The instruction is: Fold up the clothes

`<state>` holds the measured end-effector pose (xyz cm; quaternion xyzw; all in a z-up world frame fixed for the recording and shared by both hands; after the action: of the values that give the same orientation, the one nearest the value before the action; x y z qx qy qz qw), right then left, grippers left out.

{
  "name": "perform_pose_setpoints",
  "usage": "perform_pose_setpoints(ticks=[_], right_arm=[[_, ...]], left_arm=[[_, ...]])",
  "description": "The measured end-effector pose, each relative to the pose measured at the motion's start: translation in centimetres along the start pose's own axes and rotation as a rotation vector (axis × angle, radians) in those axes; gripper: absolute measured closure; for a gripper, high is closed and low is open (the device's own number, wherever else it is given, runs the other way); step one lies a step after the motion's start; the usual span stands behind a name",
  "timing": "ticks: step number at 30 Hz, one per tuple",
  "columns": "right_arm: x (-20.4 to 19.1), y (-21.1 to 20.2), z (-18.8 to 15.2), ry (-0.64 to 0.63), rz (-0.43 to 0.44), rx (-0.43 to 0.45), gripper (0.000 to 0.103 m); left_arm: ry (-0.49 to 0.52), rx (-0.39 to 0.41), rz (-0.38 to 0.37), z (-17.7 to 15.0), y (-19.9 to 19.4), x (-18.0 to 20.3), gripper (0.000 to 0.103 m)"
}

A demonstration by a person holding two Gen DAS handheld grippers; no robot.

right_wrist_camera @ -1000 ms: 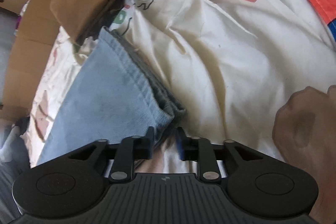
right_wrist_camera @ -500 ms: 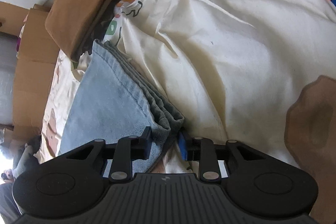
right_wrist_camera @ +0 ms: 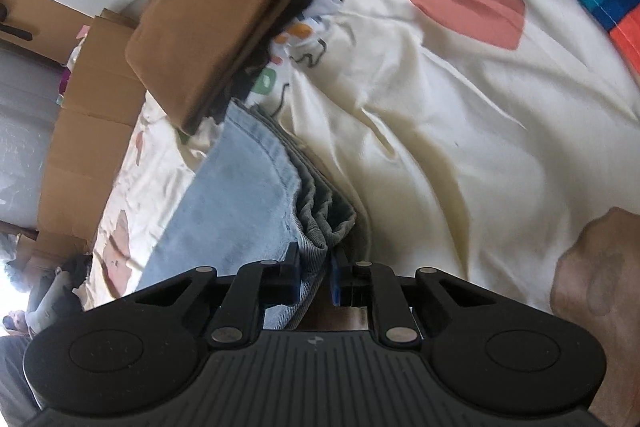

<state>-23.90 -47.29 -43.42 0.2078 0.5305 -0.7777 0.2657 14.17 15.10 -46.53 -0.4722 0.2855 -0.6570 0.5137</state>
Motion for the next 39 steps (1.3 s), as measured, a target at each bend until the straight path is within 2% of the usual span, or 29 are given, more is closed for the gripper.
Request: perform_pose_setpoints(ticks=[5,9,11,13,17,20,21,24,27,30,32,39], right_arm=[[-0.5,0.4,0.3,-0.024,-0.023,-0.007,0.089],[-0.4,0.5,0.3,-0.025,-0.026,-0.018,0.089],[-0.1,0.6,0.3,-0.017,-0.02,-0.035,0.089],[0.3,0.8,0.2,-0.016,-0.015,-0.056,0.087],[1.2,1.2,0.0,-0.019,-0.007,-0.095,0.083],[1.8,1.8,0.0,-0.021,-0.009,-0.115,0.075],[2.1,2.1,0.0,-0.016,-0.008,-0.125,0.069],[3.0,3.0,0.2,0.005,0.009,-0.149,0.062],[3.9,3.5,0.4,0.032,0.05,-0.145,0.062],[4.5,3.7,0.5,0.062,0.088,-0.14,0.062],[4.4,3.6,0.7,0.071,0.121,-0.145,0.063],[3.7,2.9,2.0,0.094,0.324,-0.223,0.063]], left_arm=[[0.024,0.039,0.009,-0.4,0.9,0.5,0.062],[0.002,0.044,0.0,-0.5,0.9,0.9,0.079],[-0.021,0.036,-0.018,-0.4,0.2,0.7,0.083],[-0.037,0.029,-0.038,-0.1,-0.6,0.5,0.084],[0.004,0.007,-0.037,0.4,-1.0,0.8,0.083],[-0.019,-0.028,-0.005,0.6,-0.5,0.9,0.077],[-0.024,-0.033,0.005,0.6,-0.5,1.0,0.074],[-0.011,-0.029,0.037,0.6,-1.1,1.4,0.061],[0.013,-0.041,0.066,0.6,-1.7,1.7,0.059],[0.023,-0.035,0.075,0.5,-2.9,1.5,0.05],[0.035,-0.028,0.096,0.8,-3.5,1.5,0.049],[0.139,-0.042,0.104,1.2,-4.3,4.0,0.047]])
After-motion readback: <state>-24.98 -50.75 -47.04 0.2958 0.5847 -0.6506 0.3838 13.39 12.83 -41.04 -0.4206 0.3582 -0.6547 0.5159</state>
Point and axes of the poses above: each gripper's, at about its wrist camera, not at the fingertips, and y roughly the way its jaws point, x to its right, z to its top, the point moved 4 cm from there along y, roughly the way its jaws point, and after that the axes turned 9 degrees about x, right-handed, at the moved point
